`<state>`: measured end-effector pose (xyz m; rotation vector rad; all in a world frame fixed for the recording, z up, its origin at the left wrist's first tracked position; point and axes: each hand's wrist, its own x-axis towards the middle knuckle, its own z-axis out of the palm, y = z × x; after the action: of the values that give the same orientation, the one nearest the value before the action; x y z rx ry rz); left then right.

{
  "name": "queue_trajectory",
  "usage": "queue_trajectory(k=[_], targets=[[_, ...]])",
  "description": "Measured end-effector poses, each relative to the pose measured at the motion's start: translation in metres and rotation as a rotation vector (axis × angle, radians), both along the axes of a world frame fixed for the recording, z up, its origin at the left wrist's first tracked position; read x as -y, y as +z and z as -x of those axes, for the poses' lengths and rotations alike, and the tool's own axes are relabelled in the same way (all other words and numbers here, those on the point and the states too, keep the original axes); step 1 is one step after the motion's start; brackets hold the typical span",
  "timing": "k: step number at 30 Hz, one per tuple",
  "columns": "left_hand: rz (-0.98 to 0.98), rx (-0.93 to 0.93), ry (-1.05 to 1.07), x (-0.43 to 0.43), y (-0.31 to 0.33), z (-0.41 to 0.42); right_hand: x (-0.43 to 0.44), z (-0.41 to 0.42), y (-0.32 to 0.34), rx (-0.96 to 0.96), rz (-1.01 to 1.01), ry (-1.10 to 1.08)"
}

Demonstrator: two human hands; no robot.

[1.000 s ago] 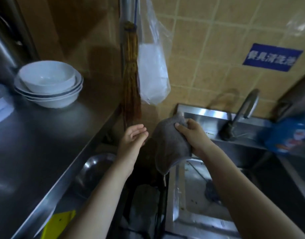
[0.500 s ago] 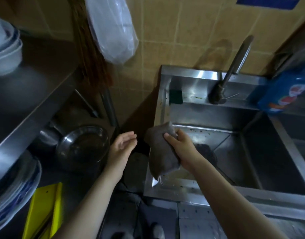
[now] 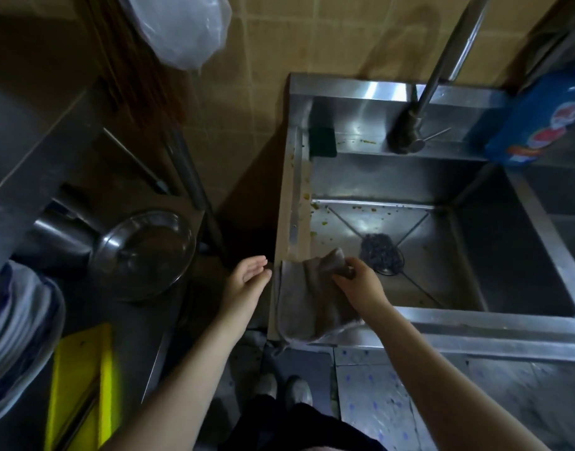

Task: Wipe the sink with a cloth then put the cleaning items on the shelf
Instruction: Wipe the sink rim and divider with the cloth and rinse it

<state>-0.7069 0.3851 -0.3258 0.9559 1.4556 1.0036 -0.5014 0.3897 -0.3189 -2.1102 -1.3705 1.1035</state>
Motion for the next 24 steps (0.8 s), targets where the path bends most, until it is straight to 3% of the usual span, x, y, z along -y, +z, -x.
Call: queue_trajectory(k=[7, 14, 17, 21, 22, 24], targets=[[0.146, -0.078, -0.064, 0.000, -0.017, -0.023, 0.012, 0.006, 0.008, 0.354, -0.082, 0.027], [0.202, 0.060, -0.024, -0.004, -0.020, -0.020, 0.011, 0.036, 0.010, 0.019, -0.027, 0.027], [0.181, 0.031, -0.003, -0.007, -0.023, -0.020, 0.017, 0.050, 0.000, -0.129, 0.038, 0.047], [0.153, -0.012, 0.019, -0.010, -0.031, -0.020, 0.021, 0.054, 0.000, -0.465, 0.085, -0.191], [0.157, 0.003, 0.030, -0.010, -0.032, -0.021, 0.020, 0.054, 0.000, -0.443, 0.036, -0.234], [0.172, 0.032, 0.045, -0.010, -0.033, -0.023, 0.019, 0.051, -0.002, -0.211, -0.078, -0.196]])
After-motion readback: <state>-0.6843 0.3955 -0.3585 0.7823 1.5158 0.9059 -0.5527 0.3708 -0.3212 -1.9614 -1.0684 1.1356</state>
